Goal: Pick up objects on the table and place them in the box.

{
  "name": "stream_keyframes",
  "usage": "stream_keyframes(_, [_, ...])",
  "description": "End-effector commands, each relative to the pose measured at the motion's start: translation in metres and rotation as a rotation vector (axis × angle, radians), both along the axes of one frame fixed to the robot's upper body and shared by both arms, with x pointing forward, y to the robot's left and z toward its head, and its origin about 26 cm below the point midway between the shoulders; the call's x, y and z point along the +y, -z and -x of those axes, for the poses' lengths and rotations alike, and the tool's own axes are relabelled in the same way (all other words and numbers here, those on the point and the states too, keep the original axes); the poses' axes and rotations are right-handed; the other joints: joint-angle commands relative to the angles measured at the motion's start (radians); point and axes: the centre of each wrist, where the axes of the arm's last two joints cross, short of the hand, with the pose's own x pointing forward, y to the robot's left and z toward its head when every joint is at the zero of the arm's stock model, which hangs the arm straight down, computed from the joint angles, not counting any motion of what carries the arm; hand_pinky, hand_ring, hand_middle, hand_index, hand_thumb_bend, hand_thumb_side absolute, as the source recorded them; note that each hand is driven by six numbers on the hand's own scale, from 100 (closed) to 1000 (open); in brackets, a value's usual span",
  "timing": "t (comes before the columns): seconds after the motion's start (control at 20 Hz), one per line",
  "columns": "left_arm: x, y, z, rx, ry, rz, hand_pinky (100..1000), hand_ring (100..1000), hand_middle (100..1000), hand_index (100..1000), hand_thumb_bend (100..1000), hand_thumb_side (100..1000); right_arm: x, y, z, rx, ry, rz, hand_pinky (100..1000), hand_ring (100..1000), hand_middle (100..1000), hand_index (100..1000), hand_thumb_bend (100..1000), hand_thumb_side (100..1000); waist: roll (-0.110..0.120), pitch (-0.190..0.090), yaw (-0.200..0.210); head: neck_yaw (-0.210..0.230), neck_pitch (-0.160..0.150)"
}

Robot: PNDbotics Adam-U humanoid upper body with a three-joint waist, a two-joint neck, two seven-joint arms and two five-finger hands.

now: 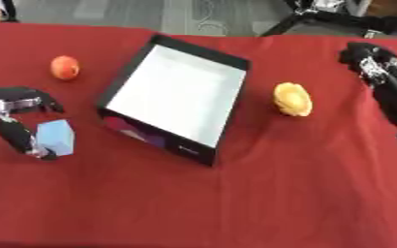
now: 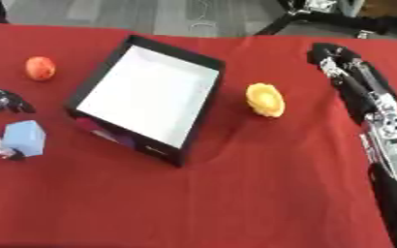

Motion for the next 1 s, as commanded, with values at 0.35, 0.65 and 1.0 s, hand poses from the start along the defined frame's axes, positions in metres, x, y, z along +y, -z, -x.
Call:
stream_keyframes(0.35, [-0.003, -0.012, -0.005, -0.017, 0.012, 0.009, 760, 706, 626, 714, 289, 100, -0.002, -0.009, -0.001, -0.023, -0.003, 0.024, 1000, 870, 775, 830, 100, 596, 0.011, -0.001, -0.004, -0.002, -0.001])
stream_keyframes(0.65, [-0.024, -0.061, 0.010, -0.172, 0.077, 0.055, 747, 660, 570, 658, 160, 100, -0.004, -0.012, -0.001, -0.033, -0.005, 0.026, 1000, 870, 776, 830, 100, 584, 0.011, -0.005, 0.000, -0.011, -0.001])
stream_keyframes(1.0, [-0.076, -0.143, 0.029, -0.380, 0.232, 0.170, 747, 649, 564, 656, 155, 100, -0.009, -0.029, -0.001, -0.089, 0.006, -0.014, 1000, 870, 777, 831, 100, 542, 0.014, -0.015, 0.009, -0.027, -0.001])
